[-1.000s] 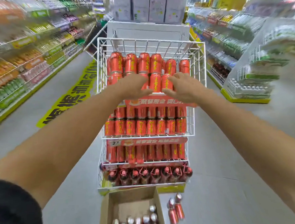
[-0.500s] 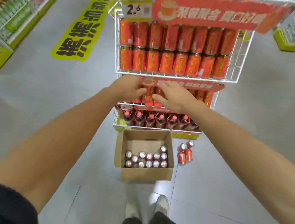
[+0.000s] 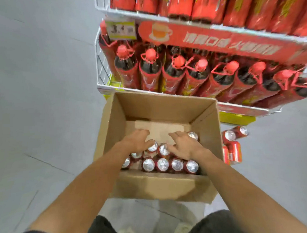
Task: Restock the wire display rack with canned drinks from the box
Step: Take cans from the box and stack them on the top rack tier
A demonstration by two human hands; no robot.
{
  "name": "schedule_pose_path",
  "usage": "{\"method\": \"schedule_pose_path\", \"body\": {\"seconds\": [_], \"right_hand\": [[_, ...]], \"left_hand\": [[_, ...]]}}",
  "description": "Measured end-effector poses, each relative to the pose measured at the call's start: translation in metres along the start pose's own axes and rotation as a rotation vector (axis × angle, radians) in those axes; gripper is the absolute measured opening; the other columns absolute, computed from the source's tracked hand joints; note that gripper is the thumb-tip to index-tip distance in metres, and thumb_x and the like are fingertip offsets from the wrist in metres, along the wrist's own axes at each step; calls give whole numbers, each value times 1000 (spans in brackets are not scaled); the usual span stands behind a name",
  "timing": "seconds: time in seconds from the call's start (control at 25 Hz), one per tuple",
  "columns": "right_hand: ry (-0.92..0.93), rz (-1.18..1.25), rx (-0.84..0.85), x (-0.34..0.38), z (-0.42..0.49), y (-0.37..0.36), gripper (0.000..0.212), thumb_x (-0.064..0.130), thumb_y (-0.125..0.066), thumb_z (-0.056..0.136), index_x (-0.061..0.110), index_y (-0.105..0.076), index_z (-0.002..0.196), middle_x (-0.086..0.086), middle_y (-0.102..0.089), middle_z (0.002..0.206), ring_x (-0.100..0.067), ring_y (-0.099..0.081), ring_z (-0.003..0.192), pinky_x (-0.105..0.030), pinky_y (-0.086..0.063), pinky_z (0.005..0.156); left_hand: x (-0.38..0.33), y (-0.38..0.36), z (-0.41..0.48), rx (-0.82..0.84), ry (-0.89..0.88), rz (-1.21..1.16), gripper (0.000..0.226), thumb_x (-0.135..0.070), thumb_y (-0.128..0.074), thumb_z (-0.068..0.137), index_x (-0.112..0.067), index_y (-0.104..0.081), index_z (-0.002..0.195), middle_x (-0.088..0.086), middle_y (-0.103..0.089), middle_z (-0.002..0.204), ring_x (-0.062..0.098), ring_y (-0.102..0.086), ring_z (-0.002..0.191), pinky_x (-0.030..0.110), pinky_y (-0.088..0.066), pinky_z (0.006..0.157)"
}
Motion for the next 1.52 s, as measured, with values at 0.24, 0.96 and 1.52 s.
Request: {"method": "schedule_pose_path", "body": {"seconds": [0.24, 0.96, 1.52], "right_hand": [[51, -71, 84, -21, 70, -73, 78, 64, -50, 95, 17, -37, 156, -12, -46, 152, -34, -46, 139, -49, -43, 108], [105, 150, -192, 45, -57, 151, 57, 56, -67, 69, 17, -68, 111, -7, -74, 101, -32, -68, 97, -44, -56, 83], [159, 207, -686, 191, -517, 725, 63, 62, -75, 76, 20, -65, 122, 5, -69, 107, -17, -63, 98, -38, -52, 86]], "left_hand": [[12, -59, 73, 32, -76, 159, 57, -44, -63, 92, -10, -51, 137, 13, -56, 138, 32, -51, 128, 46, -48, 101], [-62, 130, -63, -190, -174, -23, 55, -50, -86, 58, -25, -63, 101, -6, -71, 96, 22, -66, 90, 36, -52, 73], [-379, 670, -505, -447, -620, -66, 36, -43, -90, 66, -18, -65, 72, -2, -57, 59, 1, -46, 53, 28, -36, 54]]}}
Point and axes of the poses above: each hand's wrist, its own z-axis towards the middle knuckle, its own y-axis out of the back of the hand, x = y × z, the point moved 9 cm from there along z, towards the middle knuckle
